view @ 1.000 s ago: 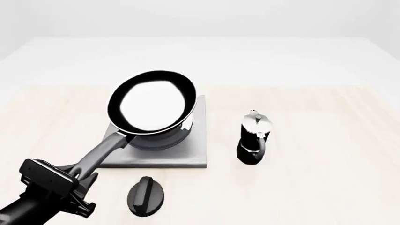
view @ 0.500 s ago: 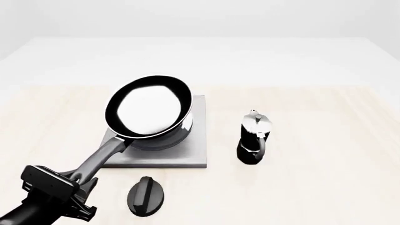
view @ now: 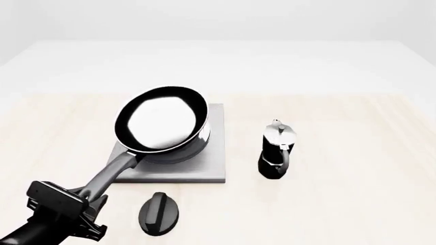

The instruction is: Put the frying pan on the stove.

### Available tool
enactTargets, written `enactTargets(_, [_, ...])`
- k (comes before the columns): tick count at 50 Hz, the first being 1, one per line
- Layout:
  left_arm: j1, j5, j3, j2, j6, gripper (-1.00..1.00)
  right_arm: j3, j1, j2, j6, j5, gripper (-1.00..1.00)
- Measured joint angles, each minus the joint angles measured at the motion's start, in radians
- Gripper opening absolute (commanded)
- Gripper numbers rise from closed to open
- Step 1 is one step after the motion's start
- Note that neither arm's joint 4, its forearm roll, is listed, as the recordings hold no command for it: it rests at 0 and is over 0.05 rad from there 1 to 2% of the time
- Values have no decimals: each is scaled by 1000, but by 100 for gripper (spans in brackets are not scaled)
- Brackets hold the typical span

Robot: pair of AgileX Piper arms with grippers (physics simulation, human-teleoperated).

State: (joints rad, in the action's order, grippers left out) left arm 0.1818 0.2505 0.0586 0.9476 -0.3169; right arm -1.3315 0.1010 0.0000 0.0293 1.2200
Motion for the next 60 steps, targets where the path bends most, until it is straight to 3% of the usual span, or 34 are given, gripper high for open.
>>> enactTargets(33, [-3, 76, 6, 130, -27, -100, 0, 0, 0, 0, 0, 100])
enactTargets(57, [-6, 113, 28, 195, 16, -100, -3, 0, 0, -2, 0, 100])
enactTargets(58, [-6, 110, 29, 194, 17, 100, -3, 0, 0, -2, 0, 100])
enactTargets(60, [-5, 99, 33, 186, 18, 100, -3, -1, 0, -2, 0, 100])
